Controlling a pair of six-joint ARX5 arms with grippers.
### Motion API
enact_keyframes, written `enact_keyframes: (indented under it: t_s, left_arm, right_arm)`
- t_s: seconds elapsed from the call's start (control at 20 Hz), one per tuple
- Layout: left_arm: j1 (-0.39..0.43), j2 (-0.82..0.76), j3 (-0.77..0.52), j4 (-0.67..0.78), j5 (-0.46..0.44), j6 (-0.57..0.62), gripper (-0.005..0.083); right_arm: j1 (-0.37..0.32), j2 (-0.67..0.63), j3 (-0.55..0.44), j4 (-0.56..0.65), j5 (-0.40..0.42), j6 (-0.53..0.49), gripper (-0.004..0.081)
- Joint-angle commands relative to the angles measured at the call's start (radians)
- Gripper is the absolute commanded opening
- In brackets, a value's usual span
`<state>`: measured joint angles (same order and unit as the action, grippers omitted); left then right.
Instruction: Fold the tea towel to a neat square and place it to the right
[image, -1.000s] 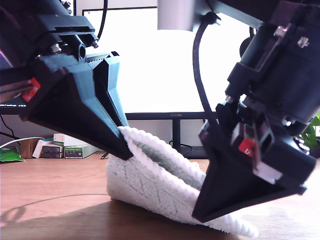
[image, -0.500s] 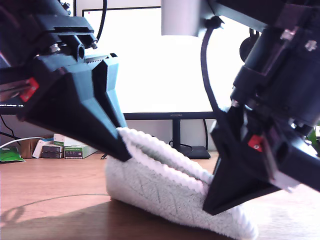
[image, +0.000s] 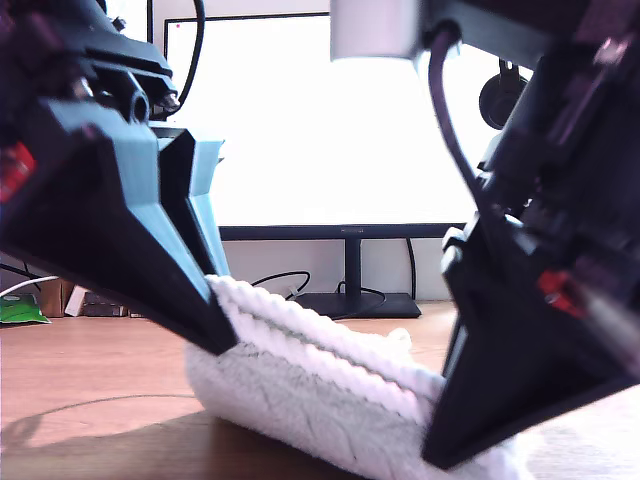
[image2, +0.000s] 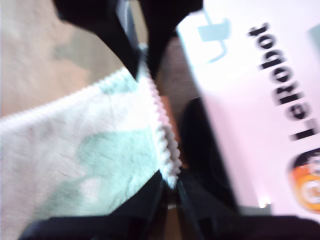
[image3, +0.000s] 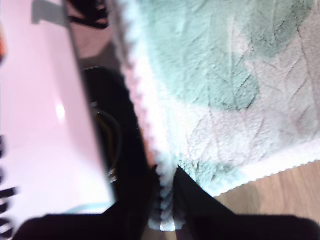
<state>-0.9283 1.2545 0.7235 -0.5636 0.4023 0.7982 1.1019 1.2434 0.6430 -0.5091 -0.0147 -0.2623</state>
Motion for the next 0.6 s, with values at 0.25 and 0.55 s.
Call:
enact_keyframes:
  t_s: [0.25, 0.55]
  left_arm:
    - [-0.04, 0.006, -0.001, -0.099, 0.063, -0.093, -0.0024]
    - [-0.095, 0.006, -0.001, -0.135, 0.058, -0.144, -0.0024]
  right_arm:
    - [0.004, 0.008, 0.088, -0.19, -0.121, 0.014, -0.0012]
    - [0.0, 0.008, 0.112, -0.248, -0.158, 0.021, -0.0012]
